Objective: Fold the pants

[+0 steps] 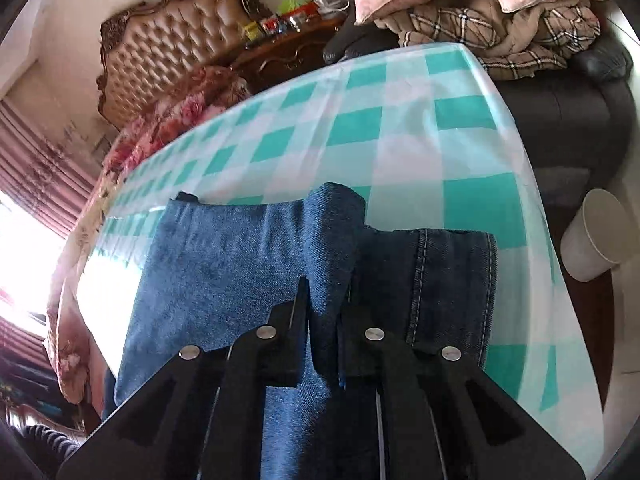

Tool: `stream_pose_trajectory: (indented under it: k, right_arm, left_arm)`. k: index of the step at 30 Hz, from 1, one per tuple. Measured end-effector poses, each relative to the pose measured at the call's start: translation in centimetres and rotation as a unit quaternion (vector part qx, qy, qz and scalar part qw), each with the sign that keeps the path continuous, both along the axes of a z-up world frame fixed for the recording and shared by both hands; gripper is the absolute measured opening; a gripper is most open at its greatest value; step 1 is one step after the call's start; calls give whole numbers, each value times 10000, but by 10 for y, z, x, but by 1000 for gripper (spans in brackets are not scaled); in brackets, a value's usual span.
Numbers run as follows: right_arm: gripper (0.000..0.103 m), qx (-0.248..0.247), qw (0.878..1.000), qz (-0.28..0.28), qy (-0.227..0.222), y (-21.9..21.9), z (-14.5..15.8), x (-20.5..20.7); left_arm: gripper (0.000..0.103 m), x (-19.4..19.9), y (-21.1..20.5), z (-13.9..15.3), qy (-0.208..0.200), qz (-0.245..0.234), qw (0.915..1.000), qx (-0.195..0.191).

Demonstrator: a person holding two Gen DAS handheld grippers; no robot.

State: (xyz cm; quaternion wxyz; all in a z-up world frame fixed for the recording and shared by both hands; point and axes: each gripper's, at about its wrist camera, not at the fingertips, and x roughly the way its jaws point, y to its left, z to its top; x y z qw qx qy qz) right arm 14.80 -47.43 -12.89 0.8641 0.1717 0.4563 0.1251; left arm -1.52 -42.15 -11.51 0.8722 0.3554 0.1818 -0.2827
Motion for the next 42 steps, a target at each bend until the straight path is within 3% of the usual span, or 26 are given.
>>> stream_pose_trajectory:
  k: [5, 7, 11, 19, 28, 32, 35, 39, 42]
  right_arm:
    - [21, 27, 9999, 148, 71, -7, 5, 4]
    - [21, 21, 9997, 198, 108, -7, 7, 8]
    - [8, -318, 9987, 390, -18, 1, 20, 1]
    - [7, -312, 9973, 294, -594, -11, 60, -23]
    - [7, -68, 9995, -85, -293, -41, 8, -28]
    - [12, -166, 9993, -128, -311, -39, 8, -31]
    - [31, -348, 9986, -298, -275, -40, 10, -32]
    - [30, -350, 9981, -392, -309, -45, 11, -32]
    - [25, -504, 9972, -425, -352, -43, 12, -32]
  left_arm:
    - [33, -4, -2, 1, -267, 81, 9996, 27]
    - [20, -3, -8, -4, -345, -30, 9992, 174]
    - [12, -3, -7, -4, -504, -20, 9983, 299]
    - [11, -16, -13, 31, -1048, -126, 9941, 239]
    - [11, -13, -30, -7, -728, -555, 9936, 658]
    - [11, -10, -30, -12, -775, -590, 9928, 703]
    - [12, -11, -34, -15, -778, -573, 9930, 687]
    - [20, -13, -36, -14, -825, -509, 9936, 587]
    - [21, -16, -35, -9, -757, -501, 9950, 420]
